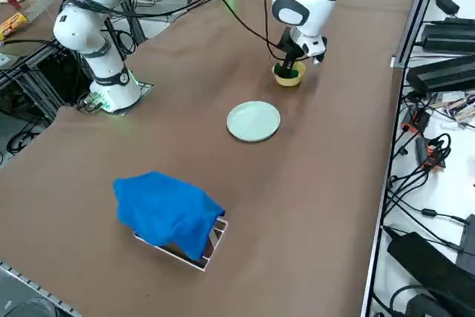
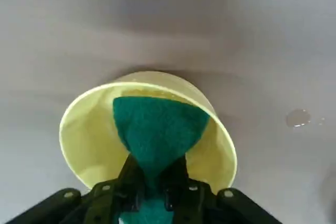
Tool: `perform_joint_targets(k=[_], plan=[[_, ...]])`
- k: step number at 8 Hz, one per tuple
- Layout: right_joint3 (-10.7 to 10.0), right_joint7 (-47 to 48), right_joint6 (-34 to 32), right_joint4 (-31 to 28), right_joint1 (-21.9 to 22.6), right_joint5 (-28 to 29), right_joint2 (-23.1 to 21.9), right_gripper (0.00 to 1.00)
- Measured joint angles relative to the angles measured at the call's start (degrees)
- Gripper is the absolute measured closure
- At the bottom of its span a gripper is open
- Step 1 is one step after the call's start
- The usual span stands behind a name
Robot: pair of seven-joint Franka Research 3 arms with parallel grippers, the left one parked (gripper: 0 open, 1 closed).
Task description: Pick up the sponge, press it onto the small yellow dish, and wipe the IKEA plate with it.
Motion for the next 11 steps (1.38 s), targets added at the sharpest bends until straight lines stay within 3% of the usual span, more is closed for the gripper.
perform_joint_targets(k=[3,6,8,11], plan=[[-0.1,0.1,0.7,1.3,0.5,-1.1,-2.1,0.79],[-1.0,0.3,-0.2,-0.8,0.4,-4.3,-9.8,0.79],[-2.5,0.3,1.2,-6.7,0.1,-7.4,-16.5,0.79],[-4.5,-0.5,14.8,-23.5,-0.3,-8.9,-26.3,0.79]])
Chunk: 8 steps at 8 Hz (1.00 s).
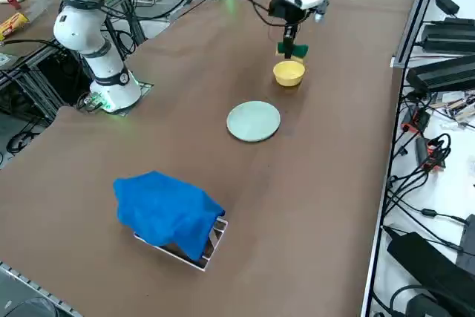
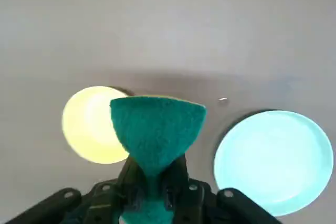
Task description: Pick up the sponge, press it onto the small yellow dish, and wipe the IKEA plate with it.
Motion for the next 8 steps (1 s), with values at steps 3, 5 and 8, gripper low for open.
perform_joint_targets(k=[3,5,8], plan=[[-1.8,-2.1,14.2,-17.6,-0.1,-0.1,-6.4,0.79],[-3.0,-3.3,21.1,-26.1,-0.1,-0.1,-8.5,0.79],[-3.6,-5.0,23.3,-30.7,-2.2,-0.1,-9.0,0.79]])
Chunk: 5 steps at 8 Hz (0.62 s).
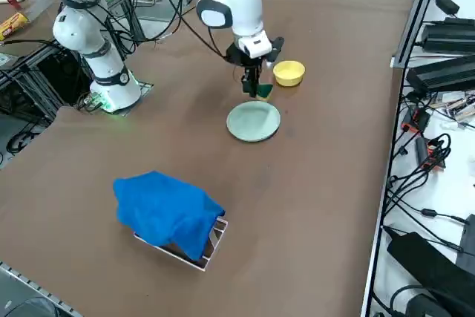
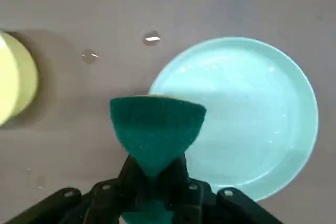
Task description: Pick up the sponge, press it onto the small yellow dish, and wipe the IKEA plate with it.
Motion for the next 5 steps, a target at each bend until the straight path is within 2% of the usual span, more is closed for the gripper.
perform_joint_targets(k=[5], plan=[[0.0,-3.3,0.6,-2.9,-3.6,0.0,0.7,0.79]])
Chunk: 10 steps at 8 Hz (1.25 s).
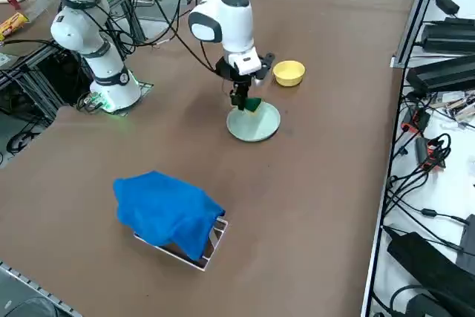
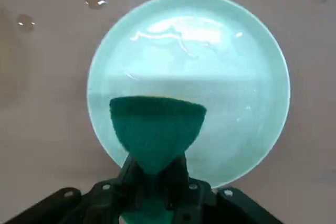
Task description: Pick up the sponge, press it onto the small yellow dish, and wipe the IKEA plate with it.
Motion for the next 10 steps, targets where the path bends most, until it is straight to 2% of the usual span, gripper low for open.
perform_joint_targets(k=[3,7,10], plan=[[0.0,-0.5,2.8,-0.2,-0.4,0.0,1.9,0.79],[-0.1,-7.4,3.6,-0.1,-4.9,0.0,2.7,0.78],[0.0,-8.4,6.2,0.5,-5.5,-0.1,4.6,0.78]])
